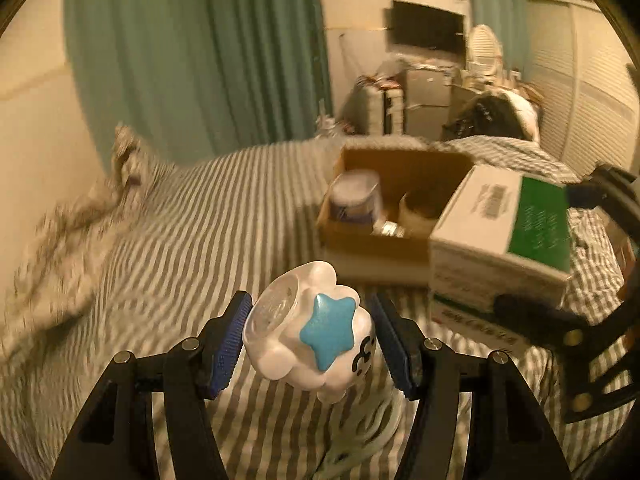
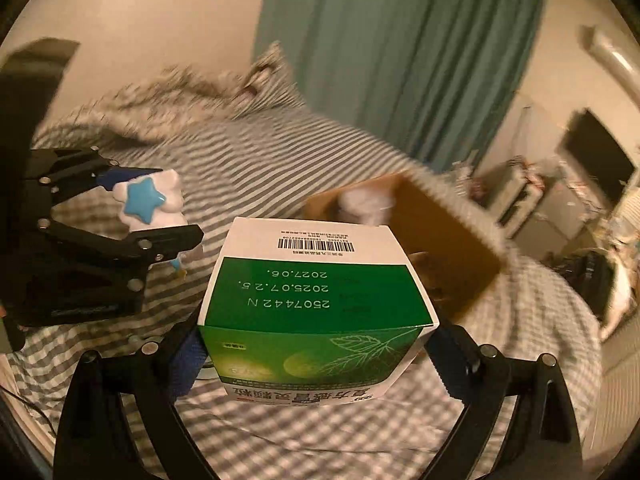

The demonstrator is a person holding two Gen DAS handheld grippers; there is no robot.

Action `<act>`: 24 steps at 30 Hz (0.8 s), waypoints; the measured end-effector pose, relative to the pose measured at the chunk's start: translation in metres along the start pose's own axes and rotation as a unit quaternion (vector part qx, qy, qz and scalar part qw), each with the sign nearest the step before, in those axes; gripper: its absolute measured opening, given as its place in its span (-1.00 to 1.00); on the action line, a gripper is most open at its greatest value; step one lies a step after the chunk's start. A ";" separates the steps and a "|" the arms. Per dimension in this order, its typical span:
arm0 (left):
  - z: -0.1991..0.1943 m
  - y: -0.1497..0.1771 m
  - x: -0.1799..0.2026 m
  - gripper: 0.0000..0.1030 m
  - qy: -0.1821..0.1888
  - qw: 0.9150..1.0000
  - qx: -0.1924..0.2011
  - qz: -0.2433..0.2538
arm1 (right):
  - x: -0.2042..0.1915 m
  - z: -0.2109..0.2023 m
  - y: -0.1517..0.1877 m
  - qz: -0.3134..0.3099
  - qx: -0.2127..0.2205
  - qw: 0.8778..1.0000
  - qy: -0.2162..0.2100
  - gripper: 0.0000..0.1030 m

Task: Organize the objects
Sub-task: 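Carry star toy and medicine box into the cardboard box and release both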

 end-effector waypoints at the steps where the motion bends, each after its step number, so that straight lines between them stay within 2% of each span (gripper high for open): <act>1: 0.001 -0.016 0.004 0.23 0.002 1.000 0.011 0.013 | 0.010 -0.009 -0.006 0.012 0.008 1.000 0.008 0.86; 4: 0.009 -0.046 0.013 0.23 0.014 0.999 0.026 0.031 | 0.042 -0.030 -0.026 0.044 0.032 0.998 0.035 0.86; 6: 0.019 -0.066 0.018 0.23 0.035 0.998 0.031 0.030 | 0.057 -0.037 -0.037 0.056 0.046 0.996 0.054 0.86; 11: 0.058 -0.104 0.025 0.23 0.073 0.996 0.034 0.022 | 0.093 -0.032 -0.065 0.103 0.070 0.990 0.068 0.85; 16: 0.107 -0.118 0.021 0.23 0.073 0.997 0.015 0.017 | 0.112 0.011 -0.087 0.124 0.069 0.987 0.070 0.85; 24: 0.175 -0.123 0.027 0.23 0.091 0.996 -0.005 0.015 | 0.143 0.082 -0.097 0.148 0.046 0.985 0.074 0.85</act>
Point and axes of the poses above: each gripper's, at about its wrist camera, not at the fingertips, and z roughly the way its jaws point, x to its right, y to its underside, the point moved 10 cm from there along z, roughly the way its jaws point, and after that the axes turned 15 degrees about z, right-handed, at the moved point
